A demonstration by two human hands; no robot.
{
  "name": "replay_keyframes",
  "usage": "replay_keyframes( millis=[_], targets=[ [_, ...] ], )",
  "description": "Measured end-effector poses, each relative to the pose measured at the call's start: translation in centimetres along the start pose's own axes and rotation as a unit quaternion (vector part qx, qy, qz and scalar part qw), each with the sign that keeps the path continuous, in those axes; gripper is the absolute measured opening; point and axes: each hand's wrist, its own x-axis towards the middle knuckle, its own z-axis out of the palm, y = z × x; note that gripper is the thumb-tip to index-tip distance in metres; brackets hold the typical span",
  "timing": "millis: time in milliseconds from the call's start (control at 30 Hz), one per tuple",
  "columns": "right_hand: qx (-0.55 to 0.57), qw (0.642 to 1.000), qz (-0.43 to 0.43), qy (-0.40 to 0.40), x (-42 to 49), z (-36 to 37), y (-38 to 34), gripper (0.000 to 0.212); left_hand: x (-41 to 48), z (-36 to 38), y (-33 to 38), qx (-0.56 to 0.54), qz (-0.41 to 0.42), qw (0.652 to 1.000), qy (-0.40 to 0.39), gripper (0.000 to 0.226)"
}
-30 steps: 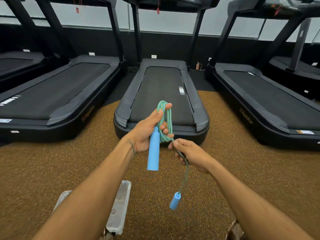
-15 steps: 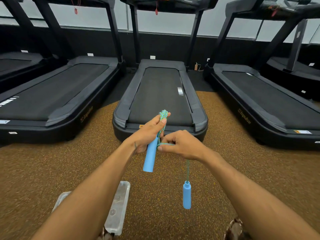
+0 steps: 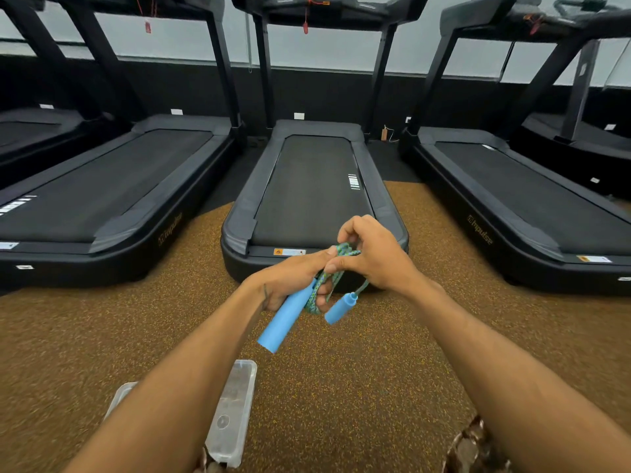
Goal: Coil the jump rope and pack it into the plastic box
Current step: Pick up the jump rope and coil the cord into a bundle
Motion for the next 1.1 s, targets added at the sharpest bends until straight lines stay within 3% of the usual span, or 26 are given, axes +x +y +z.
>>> replay_keyframes(
  millis=[333, 467, 800, 967, 1100],
  targets=[
    [0.03, 0.986, 0.034, -0.163, -0.1, -0.8, 0.3, 0.054, -0.7, -0.6, 0.1, -0.013, -0.049, 0.996, -0.08, 0.041],
    [0.105, 0.976, 0.085, -0.169, -0.6, -0.1, 0.4, 0.054, -0.6, -1.0, -0.4, -0.054, -0.024, 0.992, -0.112, 0.042],
    [0.112, 0.976, 0.098, -0.161, -0.6, -0.2, 0.5, 0.074, -0.6, -1.7, -0.6, -0.037, 0.008, 0.987, -0.153, 0.041],
    [0.12, 0.974, 0.122, -0.146, -0.6, 0.2, 1.5, 0.08, -0.1, -1.0, -0.1, 0.069, 0.016, 0.994, -0.078, 0.02],
    [0.14, 0.971, 0.138, -0.135, -0.7, 0.4, 1.6, 0.076, 0.3, -0.2, -0.1, 0.055, 0.008, 0.996, -0.064, 0.017]
  ],
)
